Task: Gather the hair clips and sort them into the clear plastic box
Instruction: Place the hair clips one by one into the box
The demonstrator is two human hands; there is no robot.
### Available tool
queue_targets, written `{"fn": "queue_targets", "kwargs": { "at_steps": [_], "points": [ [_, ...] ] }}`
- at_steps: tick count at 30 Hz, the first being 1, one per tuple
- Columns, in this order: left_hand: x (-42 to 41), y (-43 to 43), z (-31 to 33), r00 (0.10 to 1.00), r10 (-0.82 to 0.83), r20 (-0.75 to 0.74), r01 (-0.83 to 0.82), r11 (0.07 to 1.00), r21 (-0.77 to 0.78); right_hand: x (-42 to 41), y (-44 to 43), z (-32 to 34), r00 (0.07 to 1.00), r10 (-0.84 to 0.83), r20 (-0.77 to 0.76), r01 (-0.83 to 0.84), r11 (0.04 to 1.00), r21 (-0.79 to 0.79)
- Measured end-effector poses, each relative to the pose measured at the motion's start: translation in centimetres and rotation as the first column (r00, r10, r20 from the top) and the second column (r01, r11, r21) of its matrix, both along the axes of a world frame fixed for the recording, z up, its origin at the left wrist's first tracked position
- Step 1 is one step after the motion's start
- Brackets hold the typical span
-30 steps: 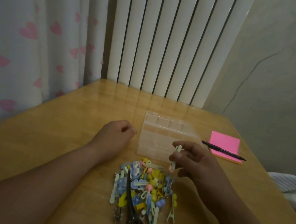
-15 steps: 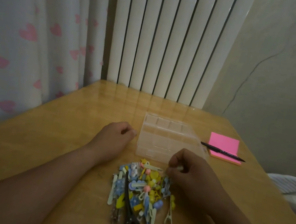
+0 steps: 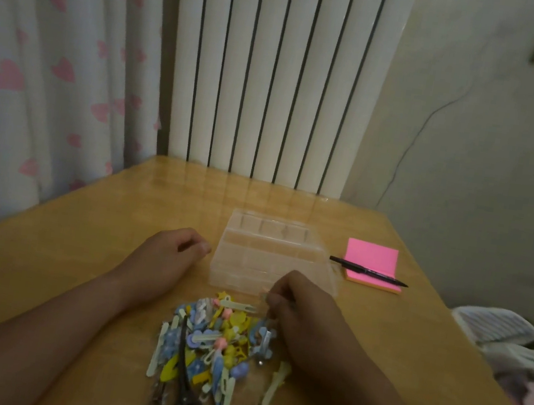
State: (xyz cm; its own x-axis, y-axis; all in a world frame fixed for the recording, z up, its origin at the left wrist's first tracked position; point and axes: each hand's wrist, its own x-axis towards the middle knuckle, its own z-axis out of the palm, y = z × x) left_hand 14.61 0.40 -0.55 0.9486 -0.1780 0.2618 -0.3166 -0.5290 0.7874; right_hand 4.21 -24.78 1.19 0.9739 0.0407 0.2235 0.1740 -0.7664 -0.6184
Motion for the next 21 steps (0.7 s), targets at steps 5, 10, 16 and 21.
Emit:
{"fn": "queue_targets", "kwargs": {
  "at_steps": [5,10,16,21],
  "points": [
    [-0.8,0.0,0.2,1.0,-0.015,0.009,0.015,0.999,0.03,0.0,0.7,0.1,1.0,0.006,-0.006,-0.005,0.984,0.177],
    [-0.7,-0.1,0.2,1.0,0.001,0.018,-0.002,0.999,0.046,0.1,0.9,0.4,0.998,-0.022,0.064,0.003,0.959,0.283],
    [-0.2,-0.8,0.1,1.0,0.001,-0.001,-0.001,1.0,-0.002,0.3,-0.1,0.4,0.941,-0.067,0.331,-0.02,0.967,0.252],
    [1.8,-1.4,0.3,0.989,-0.016,-0.146,0.03,0.995,0.091,0.4,-0.2,1.3,0.953,-0.144,0.265,0.039,0.93,0.364]
  ]
}}
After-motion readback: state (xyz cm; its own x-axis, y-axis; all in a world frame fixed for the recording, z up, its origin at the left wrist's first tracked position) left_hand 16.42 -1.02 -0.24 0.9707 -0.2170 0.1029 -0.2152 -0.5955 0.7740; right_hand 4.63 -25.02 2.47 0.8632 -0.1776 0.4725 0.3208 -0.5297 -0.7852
